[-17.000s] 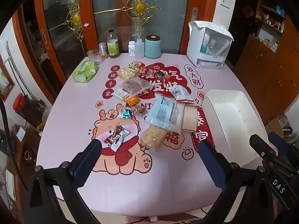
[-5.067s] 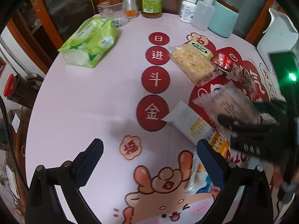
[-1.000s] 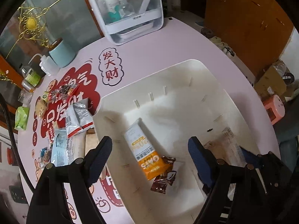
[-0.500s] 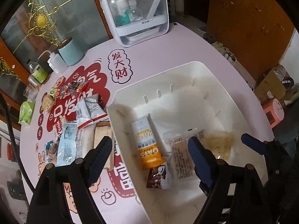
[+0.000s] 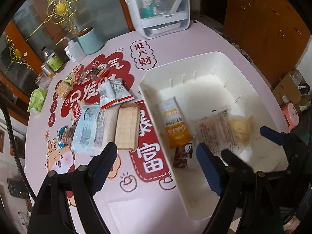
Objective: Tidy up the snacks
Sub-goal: 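Withdraw both tools from the basket back toward the snack pile, then grasp the blue-wrapped cake with the left tool while the right tool grasps the clear nut bag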
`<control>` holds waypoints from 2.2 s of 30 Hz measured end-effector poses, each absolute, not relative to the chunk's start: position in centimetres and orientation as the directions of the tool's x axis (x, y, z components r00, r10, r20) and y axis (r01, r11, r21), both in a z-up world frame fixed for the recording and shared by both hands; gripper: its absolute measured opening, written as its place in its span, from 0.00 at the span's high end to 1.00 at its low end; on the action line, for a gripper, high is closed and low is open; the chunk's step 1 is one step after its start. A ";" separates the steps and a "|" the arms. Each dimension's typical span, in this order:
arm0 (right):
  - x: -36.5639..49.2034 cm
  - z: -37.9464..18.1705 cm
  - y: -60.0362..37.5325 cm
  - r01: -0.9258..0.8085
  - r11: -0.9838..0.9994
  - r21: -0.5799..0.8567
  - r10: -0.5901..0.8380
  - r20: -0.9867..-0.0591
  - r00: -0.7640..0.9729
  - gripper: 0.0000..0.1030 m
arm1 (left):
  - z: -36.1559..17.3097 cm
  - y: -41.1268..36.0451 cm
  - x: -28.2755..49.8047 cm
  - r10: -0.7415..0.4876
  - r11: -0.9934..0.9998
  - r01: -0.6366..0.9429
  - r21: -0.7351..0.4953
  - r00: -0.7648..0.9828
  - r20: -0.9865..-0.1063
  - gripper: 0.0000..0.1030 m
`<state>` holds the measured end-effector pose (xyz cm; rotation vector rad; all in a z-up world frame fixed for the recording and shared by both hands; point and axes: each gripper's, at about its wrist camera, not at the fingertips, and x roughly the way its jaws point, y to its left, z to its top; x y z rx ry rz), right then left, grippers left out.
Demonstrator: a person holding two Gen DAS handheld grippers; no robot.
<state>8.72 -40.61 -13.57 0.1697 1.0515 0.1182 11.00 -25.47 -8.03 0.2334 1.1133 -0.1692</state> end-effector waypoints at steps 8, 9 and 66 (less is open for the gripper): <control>8.6 -11.6 -39.7 0.005 0.976 0.216 0.181 -0.828 0.530 0.02 | -5.7 -22.3 9.9 -0.027 0.975 0.206 0.083 0.478 -0.878 0.20; 8.5 -11.3 -39.3 0.000 0.977 0.213 0.180 -0.824 0.537 0.02 | -5.5 -21.9 9.8 -0.027 0.977 0.199 0.080 0.483 -0.875 0.20; 27.2 -21.1 0.0 -0.172 0.966 0.194 0.222 -0.963 0.156 0.46 | -16.4 20.3 17.7 0.005 0.994 -0.103 -0.039 0.402 -0.916 0.20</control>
